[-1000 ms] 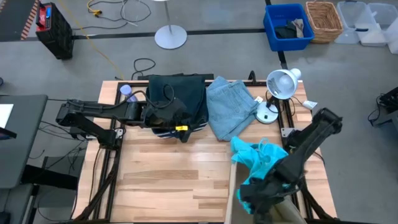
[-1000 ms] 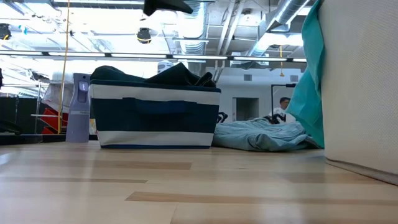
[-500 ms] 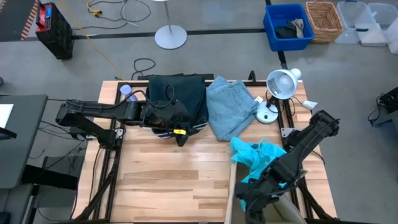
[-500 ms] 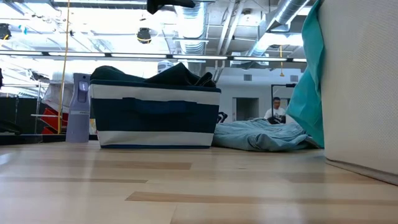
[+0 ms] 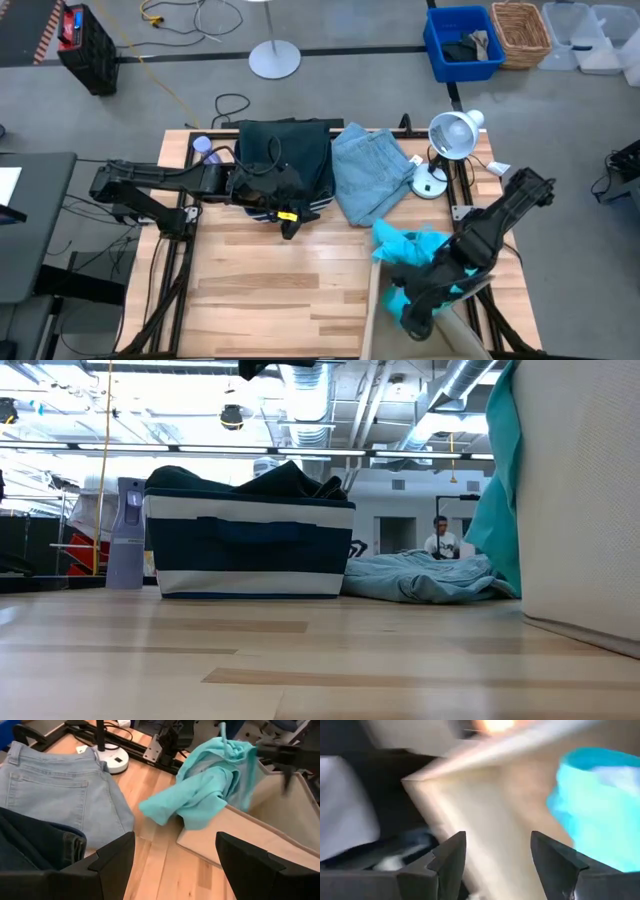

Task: Sort clothes
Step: Put the blue shorts into the white laundry organizer

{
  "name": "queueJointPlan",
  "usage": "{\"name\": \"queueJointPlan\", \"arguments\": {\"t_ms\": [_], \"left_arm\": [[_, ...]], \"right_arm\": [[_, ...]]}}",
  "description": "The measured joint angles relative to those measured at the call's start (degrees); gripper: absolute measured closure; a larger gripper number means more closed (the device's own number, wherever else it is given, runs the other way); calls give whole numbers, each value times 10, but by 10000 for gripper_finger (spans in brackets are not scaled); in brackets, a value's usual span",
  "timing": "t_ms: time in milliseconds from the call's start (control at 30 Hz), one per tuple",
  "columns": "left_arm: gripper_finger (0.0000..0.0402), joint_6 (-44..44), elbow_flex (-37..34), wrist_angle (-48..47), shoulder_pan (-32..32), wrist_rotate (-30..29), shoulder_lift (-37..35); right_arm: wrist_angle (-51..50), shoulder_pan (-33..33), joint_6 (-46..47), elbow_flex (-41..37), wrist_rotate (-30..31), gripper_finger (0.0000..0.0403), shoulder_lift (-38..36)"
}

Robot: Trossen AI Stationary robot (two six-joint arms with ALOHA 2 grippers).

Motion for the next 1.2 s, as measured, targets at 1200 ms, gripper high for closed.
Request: {"name": "queueJointPlan", "arguments": {"t_ms": [1200], "left_arm": [[130, -59, 0, 12, 0, -47, 0]], "right_arm": [[-222, -96, -73, -29, 184, 166, -187]]}}
